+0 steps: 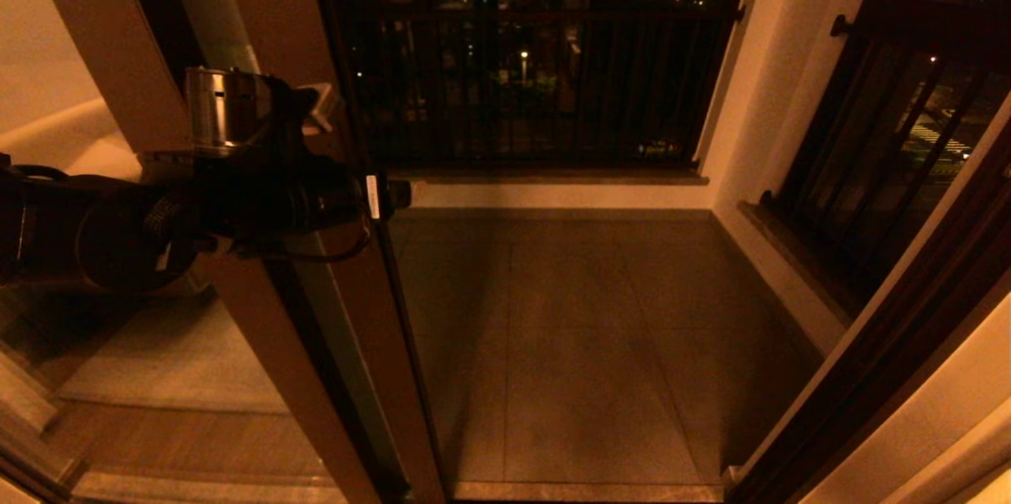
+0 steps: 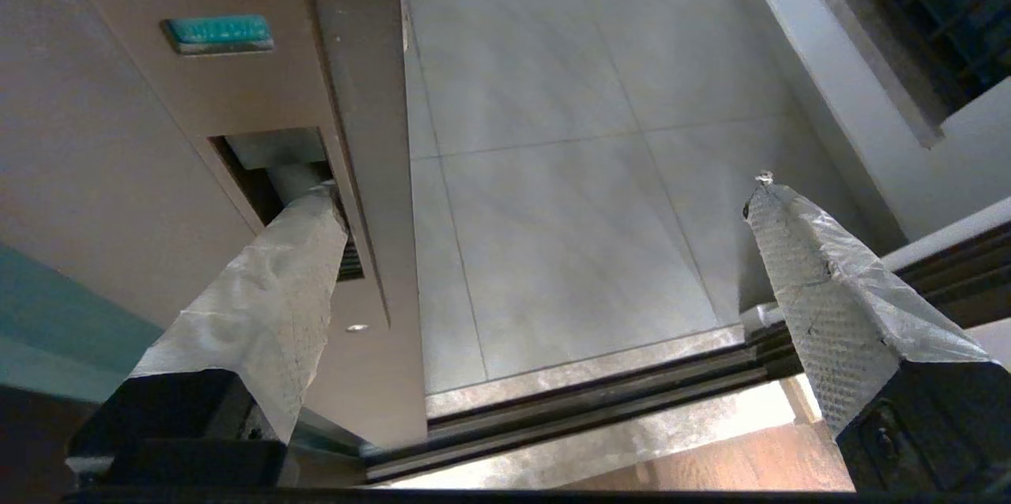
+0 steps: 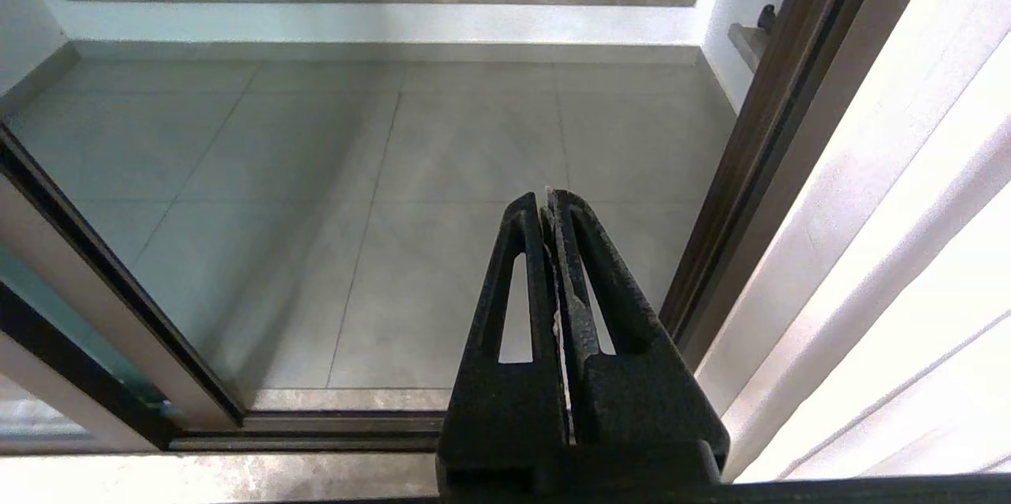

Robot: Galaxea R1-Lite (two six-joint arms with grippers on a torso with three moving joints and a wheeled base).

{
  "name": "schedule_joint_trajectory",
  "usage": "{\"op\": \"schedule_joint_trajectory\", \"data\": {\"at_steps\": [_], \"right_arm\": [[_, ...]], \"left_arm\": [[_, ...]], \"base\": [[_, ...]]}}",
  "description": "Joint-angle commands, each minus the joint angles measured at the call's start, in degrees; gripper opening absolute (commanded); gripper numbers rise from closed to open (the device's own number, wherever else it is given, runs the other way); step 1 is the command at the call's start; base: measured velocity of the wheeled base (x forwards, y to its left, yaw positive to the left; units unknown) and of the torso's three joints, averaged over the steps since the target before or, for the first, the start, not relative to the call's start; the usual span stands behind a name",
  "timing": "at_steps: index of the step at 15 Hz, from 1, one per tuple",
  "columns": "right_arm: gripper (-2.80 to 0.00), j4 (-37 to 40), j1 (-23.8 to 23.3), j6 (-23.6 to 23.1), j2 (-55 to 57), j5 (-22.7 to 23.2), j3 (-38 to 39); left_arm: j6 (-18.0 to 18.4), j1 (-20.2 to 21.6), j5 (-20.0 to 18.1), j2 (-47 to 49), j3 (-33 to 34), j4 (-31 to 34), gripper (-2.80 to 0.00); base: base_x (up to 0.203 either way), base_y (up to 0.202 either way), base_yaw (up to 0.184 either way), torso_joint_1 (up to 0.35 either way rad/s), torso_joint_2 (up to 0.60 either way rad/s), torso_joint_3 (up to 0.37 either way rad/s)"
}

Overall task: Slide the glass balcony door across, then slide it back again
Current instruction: Close the slid door

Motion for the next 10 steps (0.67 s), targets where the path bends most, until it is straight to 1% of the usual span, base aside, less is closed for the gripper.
{"op": "schedule_joint_trajectory", "data": {"at_steps": [1,10], "right_arm": [[-2.80,0.01,0.01,-0.06,0.07,0.05,0.00],[-2.80,0.01,0.01,-0.06,0.07,0.05,0.00]], "left_arm": [[-0.10,-0.64,0.23,-0.03,0.03,0.08,0.00],[-0.10,-3.73,0.31,0.32,-0.85,0.08,0.00]], "base": [[0.000,0.000,0.000,0.000,0.00,0.000],[0.000,0.000,0.000,0.000,0.00,0.000]]}}
